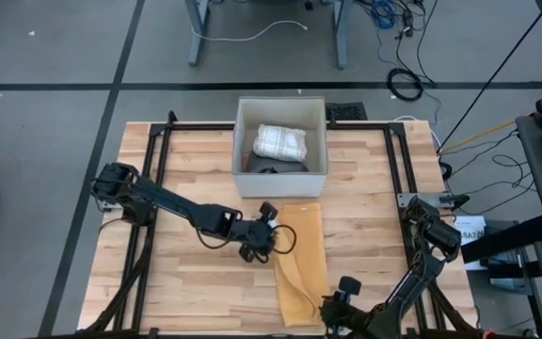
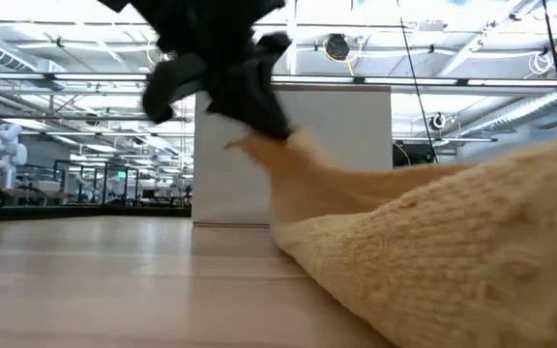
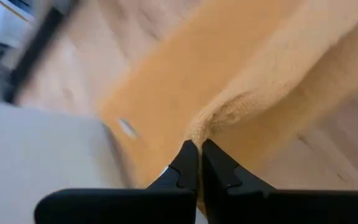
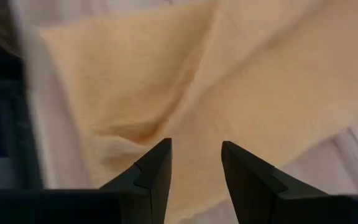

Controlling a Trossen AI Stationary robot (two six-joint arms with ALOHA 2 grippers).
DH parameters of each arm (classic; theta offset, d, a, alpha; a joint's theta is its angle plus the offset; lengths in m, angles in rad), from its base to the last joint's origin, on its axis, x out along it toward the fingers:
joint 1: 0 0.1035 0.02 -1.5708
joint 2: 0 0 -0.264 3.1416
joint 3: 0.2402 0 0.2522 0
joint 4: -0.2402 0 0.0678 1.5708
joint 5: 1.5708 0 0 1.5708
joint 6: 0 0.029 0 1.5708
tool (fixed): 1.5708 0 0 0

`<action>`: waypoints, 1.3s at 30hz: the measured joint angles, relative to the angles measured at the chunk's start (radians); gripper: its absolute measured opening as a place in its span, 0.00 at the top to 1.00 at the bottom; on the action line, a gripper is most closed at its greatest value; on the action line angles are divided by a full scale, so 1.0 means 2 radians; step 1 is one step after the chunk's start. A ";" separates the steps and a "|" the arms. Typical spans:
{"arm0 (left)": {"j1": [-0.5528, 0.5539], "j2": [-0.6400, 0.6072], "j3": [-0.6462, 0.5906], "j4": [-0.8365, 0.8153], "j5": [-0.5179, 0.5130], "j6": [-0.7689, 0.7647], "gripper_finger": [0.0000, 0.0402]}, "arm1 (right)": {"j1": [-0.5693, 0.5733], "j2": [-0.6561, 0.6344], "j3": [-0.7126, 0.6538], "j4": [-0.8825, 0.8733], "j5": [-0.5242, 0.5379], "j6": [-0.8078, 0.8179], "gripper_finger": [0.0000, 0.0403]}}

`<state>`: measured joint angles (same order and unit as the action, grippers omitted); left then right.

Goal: Fold towel
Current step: Fold the orange towel

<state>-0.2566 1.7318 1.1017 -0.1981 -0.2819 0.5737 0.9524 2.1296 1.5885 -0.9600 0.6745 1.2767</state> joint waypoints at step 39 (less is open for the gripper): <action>0.054 0.155 0.002 0.405 0.032 0.074 0.49 | 0.002 0.000 -0.110 0.125 0.003 0.091 0.67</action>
<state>-0.1480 2.0411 1.1049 0.6128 -0.2176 0.7218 0.9562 2.1303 1.3679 -0.7091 0.6798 1.4578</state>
